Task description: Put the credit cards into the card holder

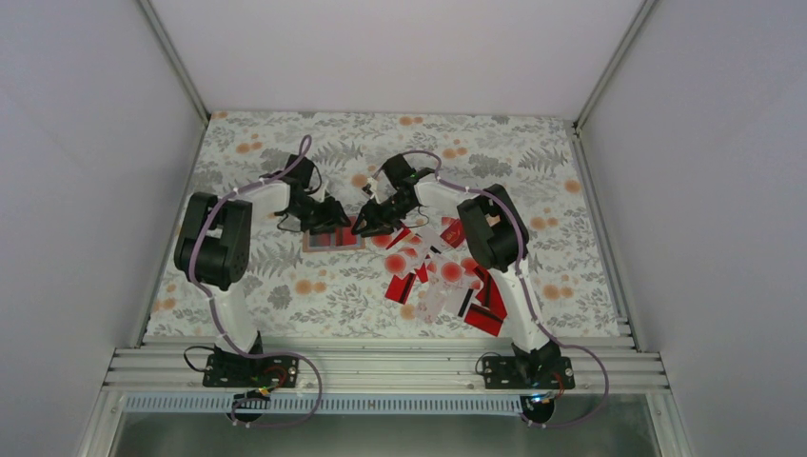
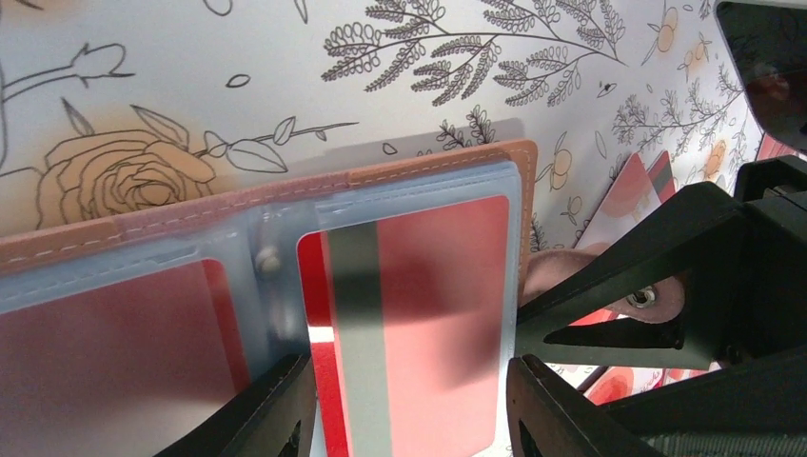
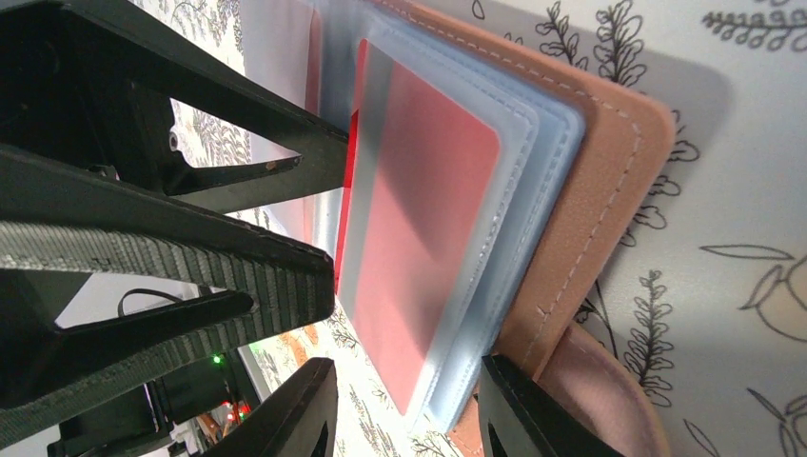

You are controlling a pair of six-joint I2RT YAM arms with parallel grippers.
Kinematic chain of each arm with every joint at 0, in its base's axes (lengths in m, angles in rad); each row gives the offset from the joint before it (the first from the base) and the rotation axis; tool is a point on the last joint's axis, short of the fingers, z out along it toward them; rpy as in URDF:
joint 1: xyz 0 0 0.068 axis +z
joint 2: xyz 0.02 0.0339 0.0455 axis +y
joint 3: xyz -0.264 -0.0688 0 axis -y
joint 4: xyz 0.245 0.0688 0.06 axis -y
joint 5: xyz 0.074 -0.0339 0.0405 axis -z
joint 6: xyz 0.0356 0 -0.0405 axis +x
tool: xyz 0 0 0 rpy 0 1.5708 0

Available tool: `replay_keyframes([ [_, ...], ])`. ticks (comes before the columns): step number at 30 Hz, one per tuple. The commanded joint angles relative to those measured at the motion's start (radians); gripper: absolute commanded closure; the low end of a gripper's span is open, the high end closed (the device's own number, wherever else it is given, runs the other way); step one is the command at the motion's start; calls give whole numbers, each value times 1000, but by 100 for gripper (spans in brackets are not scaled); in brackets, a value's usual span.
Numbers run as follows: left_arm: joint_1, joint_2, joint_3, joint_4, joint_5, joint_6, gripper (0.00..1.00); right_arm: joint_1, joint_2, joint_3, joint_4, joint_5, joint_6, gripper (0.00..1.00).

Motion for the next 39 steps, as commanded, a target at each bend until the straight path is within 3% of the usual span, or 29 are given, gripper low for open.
replay_keyframes([
  [1,-15,21,33,5,21,-13,49,21,-6,-33,-34,64,13,61],
  [16,-35,27,77,-6,33,6,50,21,-17,-27,-35,84,11,62],
  [34,-34,-130,42,-117,-78,54,46,13,-133,16,-54,123,29,55],
  [39,-32,-153,25,-125,-98,72,52,13,-142,4,-17,79,68,54],
])
